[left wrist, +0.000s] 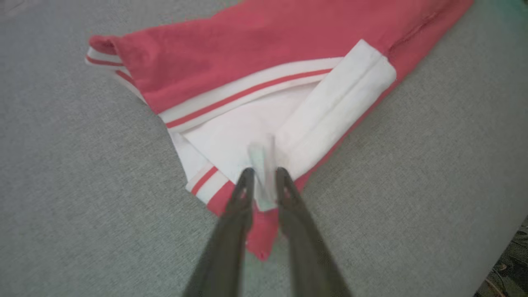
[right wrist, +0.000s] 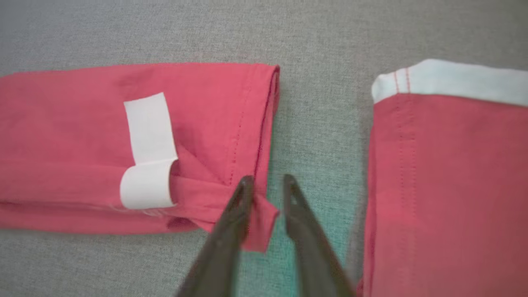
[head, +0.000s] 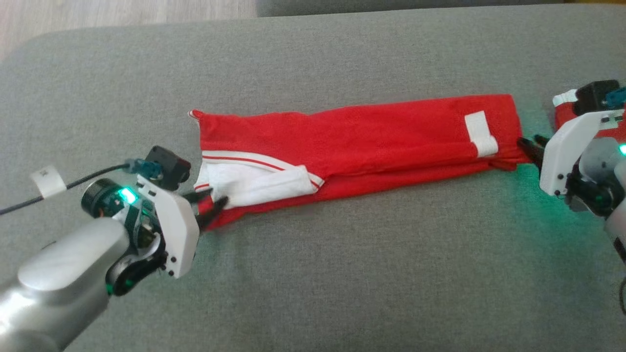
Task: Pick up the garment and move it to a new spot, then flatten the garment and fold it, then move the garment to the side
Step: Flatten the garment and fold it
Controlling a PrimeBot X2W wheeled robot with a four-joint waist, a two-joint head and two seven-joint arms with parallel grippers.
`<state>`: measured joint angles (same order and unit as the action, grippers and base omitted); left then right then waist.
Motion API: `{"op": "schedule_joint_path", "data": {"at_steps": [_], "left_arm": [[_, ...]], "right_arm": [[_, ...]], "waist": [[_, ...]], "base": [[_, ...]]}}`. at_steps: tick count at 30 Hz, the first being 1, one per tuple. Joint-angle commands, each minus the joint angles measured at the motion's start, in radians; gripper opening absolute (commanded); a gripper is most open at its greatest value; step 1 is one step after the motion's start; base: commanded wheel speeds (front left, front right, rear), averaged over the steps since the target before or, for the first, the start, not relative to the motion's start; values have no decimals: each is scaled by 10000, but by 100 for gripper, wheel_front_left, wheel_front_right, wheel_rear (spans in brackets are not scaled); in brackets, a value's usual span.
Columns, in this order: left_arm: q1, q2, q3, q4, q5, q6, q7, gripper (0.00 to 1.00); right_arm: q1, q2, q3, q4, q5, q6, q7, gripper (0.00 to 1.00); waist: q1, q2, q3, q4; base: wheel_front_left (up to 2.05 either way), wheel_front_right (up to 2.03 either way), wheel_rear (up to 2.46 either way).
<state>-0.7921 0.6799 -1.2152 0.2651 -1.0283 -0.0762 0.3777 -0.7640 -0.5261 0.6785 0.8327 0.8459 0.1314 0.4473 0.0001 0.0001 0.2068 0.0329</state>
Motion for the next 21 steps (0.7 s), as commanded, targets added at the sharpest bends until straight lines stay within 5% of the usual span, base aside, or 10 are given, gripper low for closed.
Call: {"op": "schedule_joint_path", "data": {"at_steps": [1,5,12,21], "left_arm": [[-347,300,506,-54,103,121,-192,100],[-520,195,970,195,340,645,-1117,100],[-326,-493,2382,281,500,2184,-4129,100],[1260,-1464,4095,38,-138,3406,-6313,100]], "right_arm": [[44,-137,-58,-145,79,-7,-217,100],[-127,-36,-353,-147,387,-7,-575,100],[-286,299,-1289,-295,702,-7,-2231,100],[228,1497,-2658,-627,-332,-7,-6072,100]], "waist": [[-1,-1,-57,-27],[-1,-1,-305,-99],[-1,-1,-942,-106],[-1,-1,-1560,-28]], "base": [[0,0,0],[0,0,0],[0,0,0],[0,0,0]]}}
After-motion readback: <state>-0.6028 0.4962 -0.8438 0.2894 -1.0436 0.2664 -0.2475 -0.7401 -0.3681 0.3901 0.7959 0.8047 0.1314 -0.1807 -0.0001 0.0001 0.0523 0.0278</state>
